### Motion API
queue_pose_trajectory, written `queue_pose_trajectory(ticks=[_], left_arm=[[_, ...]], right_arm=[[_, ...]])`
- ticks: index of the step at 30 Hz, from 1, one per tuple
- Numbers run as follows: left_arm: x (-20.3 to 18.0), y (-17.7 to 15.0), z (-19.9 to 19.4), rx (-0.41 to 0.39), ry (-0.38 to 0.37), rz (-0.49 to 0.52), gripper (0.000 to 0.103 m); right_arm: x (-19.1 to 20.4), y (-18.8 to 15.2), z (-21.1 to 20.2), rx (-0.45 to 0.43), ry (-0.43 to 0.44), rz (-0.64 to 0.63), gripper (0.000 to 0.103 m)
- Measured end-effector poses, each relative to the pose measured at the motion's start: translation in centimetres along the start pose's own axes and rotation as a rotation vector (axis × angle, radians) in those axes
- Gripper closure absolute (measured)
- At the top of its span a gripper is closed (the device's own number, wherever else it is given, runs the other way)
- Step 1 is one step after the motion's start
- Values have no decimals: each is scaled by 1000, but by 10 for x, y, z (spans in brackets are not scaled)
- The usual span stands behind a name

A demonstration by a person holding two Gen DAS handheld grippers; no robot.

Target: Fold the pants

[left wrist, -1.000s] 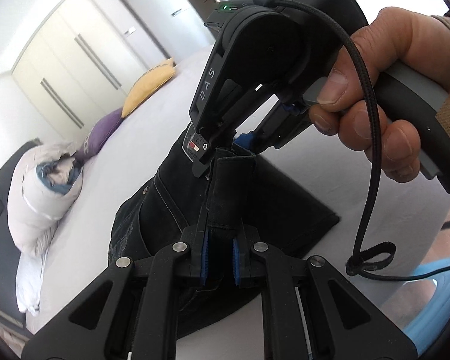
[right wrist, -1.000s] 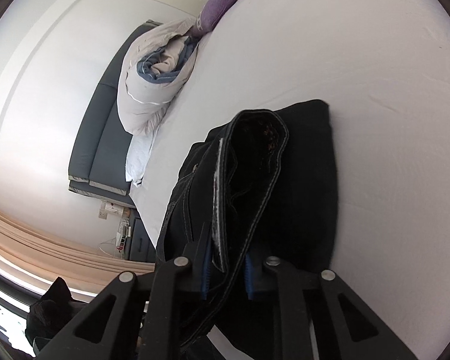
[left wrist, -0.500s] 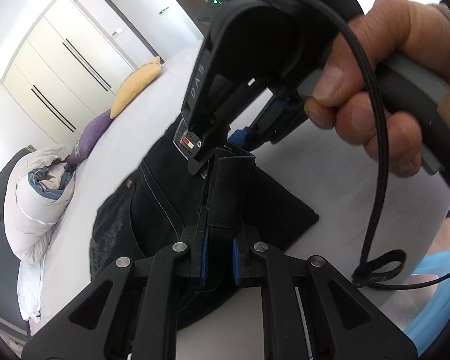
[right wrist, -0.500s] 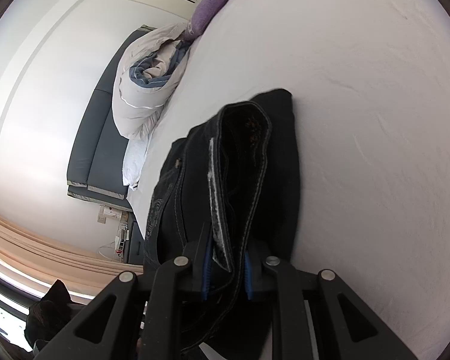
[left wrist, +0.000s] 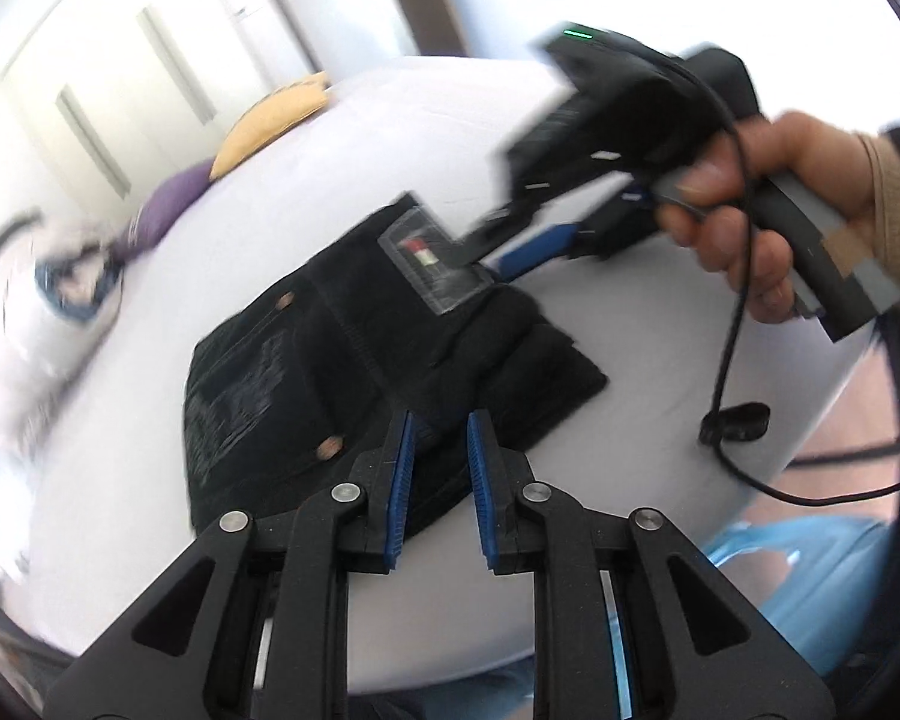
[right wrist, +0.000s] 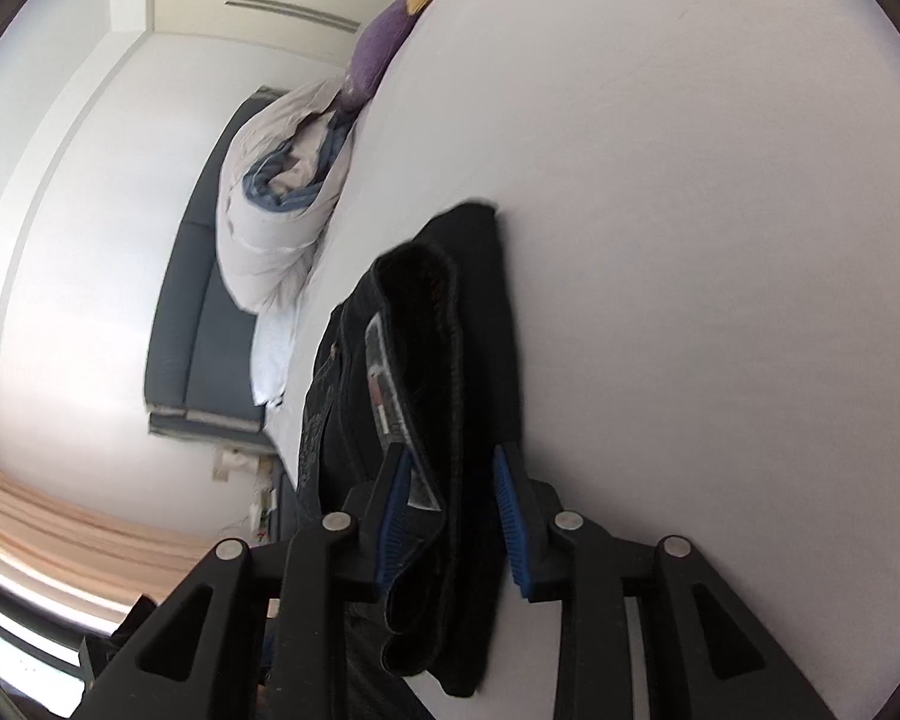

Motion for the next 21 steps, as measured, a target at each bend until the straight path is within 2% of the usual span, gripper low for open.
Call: queue_pose_trajectory(ticks=[1, 4, 8, 10, 12, 13, 14, 16, 17, 19, 21], left_arm=[[10, -1, -4, -3, -15, -42, 85], [48, 0, -6, -20, -76, -215, 85], [96, 8, 5, -20, -161, -369, 85], [110, 9, 19, -3, -192, -416, 85], [117, 5, 32, 36, -233, -457, 86], [118, 2, 42, 58, -257, -470, 86], [121, -5, 60, 101, -272, -498, 86], [125, -15, 79, 139, -304, -535, 86], [128, -16, 81, 133, -317, -547, 86], [135, -11, 77, 113, -330, -552, 86], [150, 1, 76, 83, -303, -542, 86]], right_arm=[[2, 1, -7, -16, -3, 6, 68], [33, 3, -23, -29, 104, -54, 68], [89, -11, -4, 57, 179, -235, 68], [94, -24, 17, 114, 162, -263, 68], [78, -35, 41, 178, 101, -237, 68], [59, -41, 54, 214, 12, -210, 82], [45, -45, 62, 223, -25, -194, 103], [27, -46, 56, 193, 31, -128, 103], [25, -46, 51, 188, 47, -103, 103], [35, -45, 40, 180, 9, -161, 101], [49, -38, 30, 158, 11, -201, 98]])
Point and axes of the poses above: each gripper's, at about its wrist camera, not at the fingertips, and z roughly the way its jaws point, x to its left, y to its top, the point moved 5 cm from there along z, roughly the way its jaws point, and after that the axes turned 9 degrees about x, right-handed, at the moved point
